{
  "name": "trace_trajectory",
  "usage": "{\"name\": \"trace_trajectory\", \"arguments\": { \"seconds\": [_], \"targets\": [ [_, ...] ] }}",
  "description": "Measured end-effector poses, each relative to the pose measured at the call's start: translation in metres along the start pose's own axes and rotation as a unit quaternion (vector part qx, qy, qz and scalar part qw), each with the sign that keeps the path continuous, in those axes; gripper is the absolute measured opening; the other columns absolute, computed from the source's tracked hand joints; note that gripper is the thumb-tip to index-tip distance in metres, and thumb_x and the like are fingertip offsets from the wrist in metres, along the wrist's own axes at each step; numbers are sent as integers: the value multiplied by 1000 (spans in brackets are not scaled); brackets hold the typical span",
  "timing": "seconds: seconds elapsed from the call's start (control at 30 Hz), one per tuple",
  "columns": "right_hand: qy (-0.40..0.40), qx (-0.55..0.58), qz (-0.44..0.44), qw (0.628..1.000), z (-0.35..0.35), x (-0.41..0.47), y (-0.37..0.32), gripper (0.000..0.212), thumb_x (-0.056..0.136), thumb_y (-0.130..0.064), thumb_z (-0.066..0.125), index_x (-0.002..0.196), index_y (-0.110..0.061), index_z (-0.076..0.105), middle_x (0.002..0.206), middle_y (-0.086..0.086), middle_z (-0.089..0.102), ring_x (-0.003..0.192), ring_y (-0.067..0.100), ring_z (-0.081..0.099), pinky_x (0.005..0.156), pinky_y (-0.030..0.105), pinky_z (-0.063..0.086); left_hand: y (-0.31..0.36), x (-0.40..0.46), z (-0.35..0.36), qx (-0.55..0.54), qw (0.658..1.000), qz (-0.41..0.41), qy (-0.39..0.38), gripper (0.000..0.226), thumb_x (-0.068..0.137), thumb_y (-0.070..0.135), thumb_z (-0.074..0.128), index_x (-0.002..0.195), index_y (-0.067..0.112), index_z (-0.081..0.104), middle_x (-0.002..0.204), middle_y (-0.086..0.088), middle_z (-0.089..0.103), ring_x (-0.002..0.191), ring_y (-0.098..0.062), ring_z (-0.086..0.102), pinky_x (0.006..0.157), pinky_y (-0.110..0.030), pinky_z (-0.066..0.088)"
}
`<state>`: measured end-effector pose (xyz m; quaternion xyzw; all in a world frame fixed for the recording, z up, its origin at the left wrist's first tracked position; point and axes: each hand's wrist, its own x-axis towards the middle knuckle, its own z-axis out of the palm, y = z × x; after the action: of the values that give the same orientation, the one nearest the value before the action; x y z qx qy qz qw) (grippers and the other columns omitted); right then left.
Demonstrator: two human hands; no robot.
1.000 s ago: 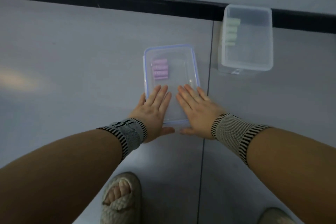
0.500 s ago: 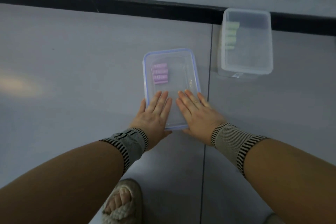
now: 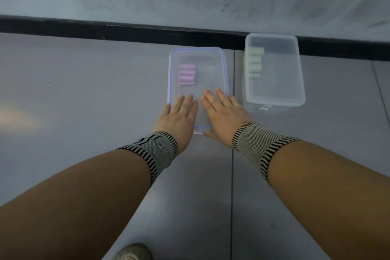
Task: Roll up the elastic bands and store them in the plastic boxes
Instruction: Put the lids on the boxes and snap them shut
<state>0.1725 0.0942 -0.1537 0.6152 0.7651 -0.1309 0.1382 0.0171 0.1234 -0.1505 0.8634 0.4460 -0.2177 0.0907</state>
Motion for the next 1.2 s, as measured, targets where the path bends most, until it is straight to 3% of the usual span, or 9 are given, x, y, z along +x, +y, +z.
{"name": "trace_trajectory", "arguments": {
  "seconds": [0.13, 0.27, 0.33, 0.4, 0.53, 0.77, 1.2],
  "targets": [
    [39, 15, 3, 999, -10, -3, 19, 94, 85, -70, 33, 151, -15, -5, 159, 1, -15, 146, 22, -15, 119, 47, -2, -3, 19, -7, 0, 1000, 7, 7, 72, 99, 22, 38, 149, 13, -14, 157, -2, -20, 145, -21, -14, 118, -41, 3],
    [79, 15, 82, 993, -8, -20, 49, 84, 89, -62, 34, 151, -17, -2, 159, 1, -16, 146, 23, -15, 116, 51, -4, -2, 33, -17, 9, 999, -15, 27, 75, 95, 12, 39, 148, 14, -14, 157, -1, -21, 145, -23, -15, 117, -47, 6],
    [76, 19, 128, 989, -5, -29, 65, 80, 90, -59, 33, 151, -20, -2, 159, 1, -17, 146, 26, -14, 115, 56, -3, 4, 37, -22, 4, 999, -28, 34, 83, 91, 12, 43, 148, 18, -17, 155, 0, -25, 144, -25, -19, 115, -53, 6],
    [56, 35, 159, 985, -2, -36, 80, 77, 91, -59, 32, 150, -26, -5, 158, 1, -19, 145, 28, -16, 113, 59, -3, 13, 40, -25, -8, 999, -18, 31, 87, 92, 24, 48, 146, 26, -20, 154, 3, -27, 143, -26, -21, 113, -59, 6],
    [23, 74, 189, 979, 6, -42, 98, 69, 93, -59, 28, 148, -38, -8, 156, 2, -25, 143, 31, -21, 114, 60, -4, 23, 50, -26, -30, 999, -11, -14, 78, 97, 31, 42, 144, 39, -20, 154, 9, -28, 144, -24, -20, 112, -63, 5],
    [2, 94, 182, 979, 21, -45, 114, 58, 97, -53, 24, 148, -41, -1, 157, 5, -22, 144, 34, -17, 115, 59, 1, 24, 63, -32, -32, 999, -6, -18, 78, 98, 29, 43, 144, 40, -19, 154, 9, -26, 144, -22, -20, 113, -62, 5],
    [-6, 106, 198, 975, 28, -43, 128, 54, 99, -50, 22, 146, -47, -5, 157, 5, -20, 144, 33, -18, 113, 62, 1, 31, 73, -35, -35, 999, -12, -13, 78, 98, 27, 44, 145, 40, -17, 155, 9, -25, 144, -23, -20, 113, -63, 4]
  ]
}}
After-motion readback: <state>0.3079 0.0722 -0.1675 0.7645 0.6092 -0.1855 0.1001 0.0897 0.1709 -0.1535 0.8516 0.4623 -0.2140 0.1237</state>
